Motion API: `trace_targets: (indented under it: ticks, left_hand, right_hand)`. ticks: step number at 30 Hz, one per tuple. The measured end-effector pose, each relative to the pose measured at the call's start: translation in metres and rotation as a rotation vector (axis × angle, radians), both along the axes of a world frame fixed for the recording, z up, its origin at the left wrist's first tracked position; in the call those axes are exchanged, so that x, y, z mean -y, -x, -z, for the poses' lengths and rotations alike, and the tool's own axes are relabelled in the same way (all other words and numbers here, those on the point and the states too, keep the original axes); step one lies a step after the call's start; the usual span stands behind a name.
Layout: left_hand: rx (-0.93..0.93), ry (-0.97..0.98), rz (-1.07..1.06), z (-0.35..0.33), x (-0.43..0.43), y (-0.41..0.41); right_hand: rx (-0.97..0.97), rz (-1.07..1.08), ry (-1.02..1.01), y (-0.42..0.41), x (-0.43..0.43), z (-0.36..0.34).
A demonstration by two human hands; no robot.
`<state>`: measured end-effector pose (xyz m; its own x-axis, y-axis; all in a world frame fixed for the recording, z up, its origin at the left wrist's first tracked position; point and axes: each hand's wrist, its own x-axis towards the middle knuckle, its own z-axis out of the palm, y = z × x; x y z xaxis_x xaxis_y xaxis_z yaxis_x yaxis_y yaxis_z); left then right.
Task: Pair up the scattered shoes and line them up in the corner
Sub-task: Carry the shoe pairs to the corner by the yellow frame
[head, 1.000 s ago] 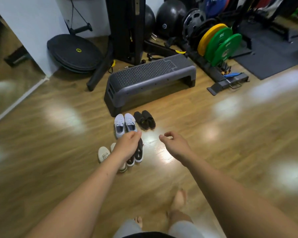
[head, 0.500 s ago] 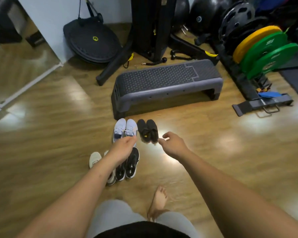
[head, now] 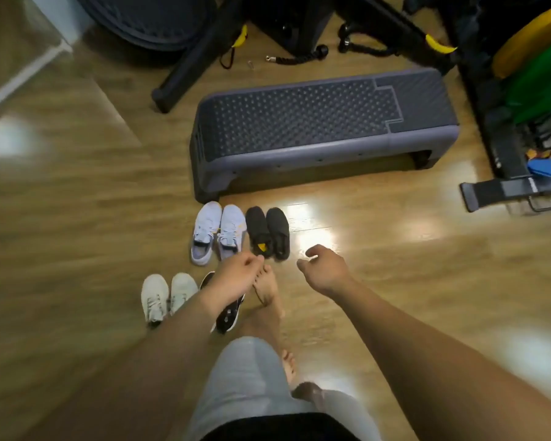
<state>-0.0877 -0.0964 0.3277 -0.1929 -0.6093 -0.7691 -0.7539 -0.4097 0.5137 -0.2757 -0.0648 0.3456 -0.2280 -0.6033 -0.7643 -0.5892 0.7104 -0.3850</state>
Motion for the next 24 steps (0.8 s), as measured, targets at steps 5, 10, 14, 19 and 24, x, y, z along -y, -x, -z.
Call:
trace_targets:
  ticks: [5,10,14,19,24]
  left_hand:
    - [0.108,-0.076,0.238,0.087,0.058,0.019]
    - [0.17,-0.123,0.281,0.207,0.105,0.039]
    - [0.27,-0.121,0.35,0.327,0.119,0.063]
    - [0.273,-0.168,0.382,0.46,0.098,0.08]
    - [0.2,-0.222,0.24,0.531,0.071,0.07]
  right_hand:
    - [0.024,-0.038,-0.136,0.02,0.068,0.095]
    - [0.069,-0.169,-0.2,0.026,0.109,0.221]
    - [0.101,-0.264,-0.295,0.025,0.115,0.348]
    - [0.101,-0.492,-0.297,0.016,0.094,0.468]
    - [0.053,-0.284,-0.248,0.012,0.084,0.534]
